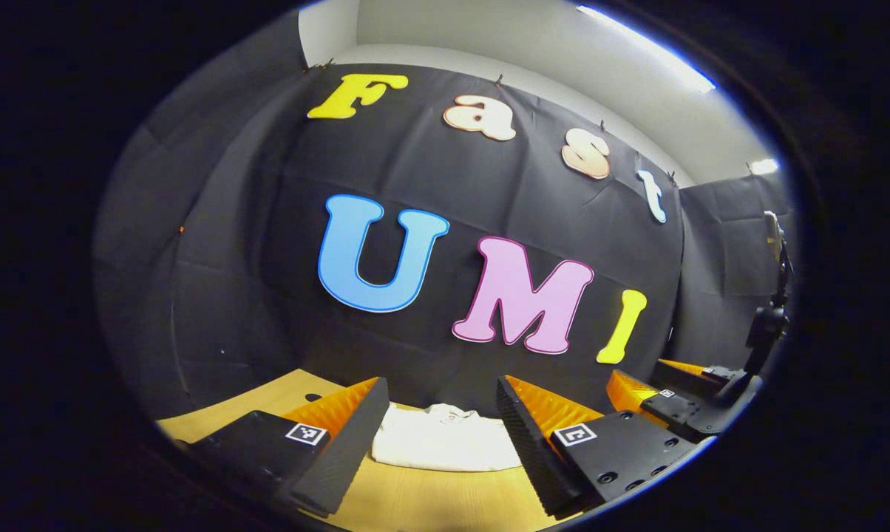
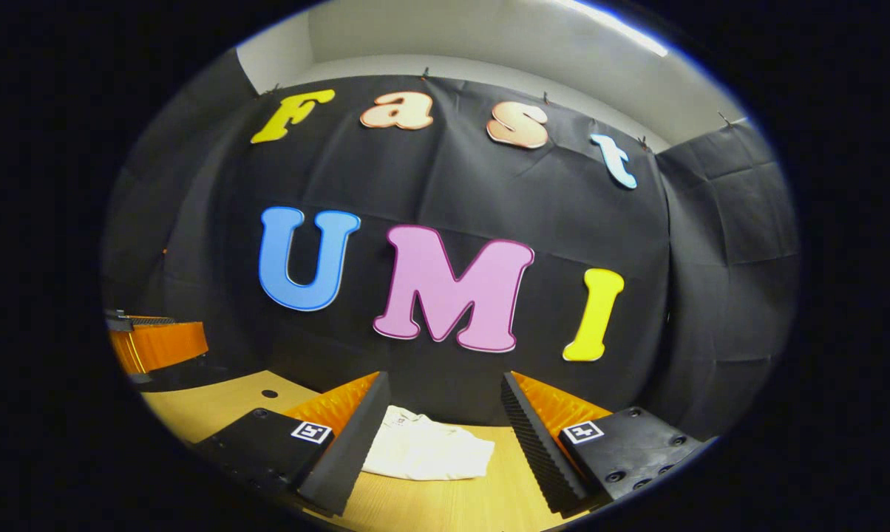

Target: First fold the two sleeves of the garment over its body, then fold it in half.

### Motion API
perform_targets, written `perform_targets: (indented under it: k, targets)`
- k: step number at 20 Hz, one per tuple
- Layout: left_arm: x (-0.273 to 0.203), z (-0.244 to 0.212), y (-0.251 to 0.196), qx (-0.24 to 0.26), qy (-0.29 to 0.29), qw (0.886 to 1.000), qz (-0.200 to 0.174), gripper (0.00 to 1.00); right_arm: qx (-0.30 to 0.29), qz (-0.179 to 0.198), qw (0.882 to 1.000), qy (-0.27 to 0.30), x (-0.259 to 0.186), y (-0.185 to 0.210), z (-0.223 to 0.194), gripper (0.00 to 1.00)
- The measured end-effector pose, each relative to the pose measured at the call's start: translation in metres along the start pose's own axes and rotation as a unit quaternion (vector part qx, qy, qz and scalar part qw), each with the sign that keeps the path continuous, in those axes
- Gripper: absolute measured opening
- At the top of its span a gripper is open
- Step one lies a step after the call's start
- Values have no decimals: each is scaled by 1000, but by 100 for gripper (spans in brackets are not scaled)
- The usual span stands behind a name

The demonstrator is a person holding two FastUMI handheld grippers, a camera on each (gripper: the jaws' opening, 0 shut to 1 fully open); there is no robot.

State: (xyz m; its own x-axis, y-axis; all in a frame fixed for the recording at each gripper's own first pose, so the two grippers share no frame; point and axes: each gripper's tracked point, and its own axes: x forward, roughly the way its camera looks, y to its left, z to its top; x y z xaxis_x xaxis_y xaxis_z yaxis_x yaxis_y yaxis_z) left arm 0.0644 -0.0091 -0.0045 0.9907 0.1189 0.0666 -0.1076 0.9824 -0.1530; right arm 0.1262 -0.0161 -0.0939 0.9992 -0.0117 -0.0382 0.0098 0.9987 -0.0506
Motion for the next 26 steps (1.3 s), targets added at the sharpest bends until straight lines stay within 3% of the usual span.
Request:
perform_targets:
  k: [3, 7, 10, 18, 26]
  targets:
    - [-36, -9, -1, 37, 34, 999, -1, 95, -18, 19, 1000, 7, -37, -4, 25, 97]
    - [-57, 7, -5, 23, 35, 999, -3, 95, 8, 26, 999, 30, -69, -4, 25, 96]
    - [-67, 17, -6, 41, 30, 999, 6, 96, 21, 36, 998, 44, -84, -3, 23, 96]
    - [-89, 37, -22, 89, -5, 996, 6, 95, 32, 77, 996, 29, -84, 7, 37, 96]
    - [-92, 41, -8, 95, -5, 995, 29, 95, 38, 118, 992, 22, -77, 37, 41, 96]
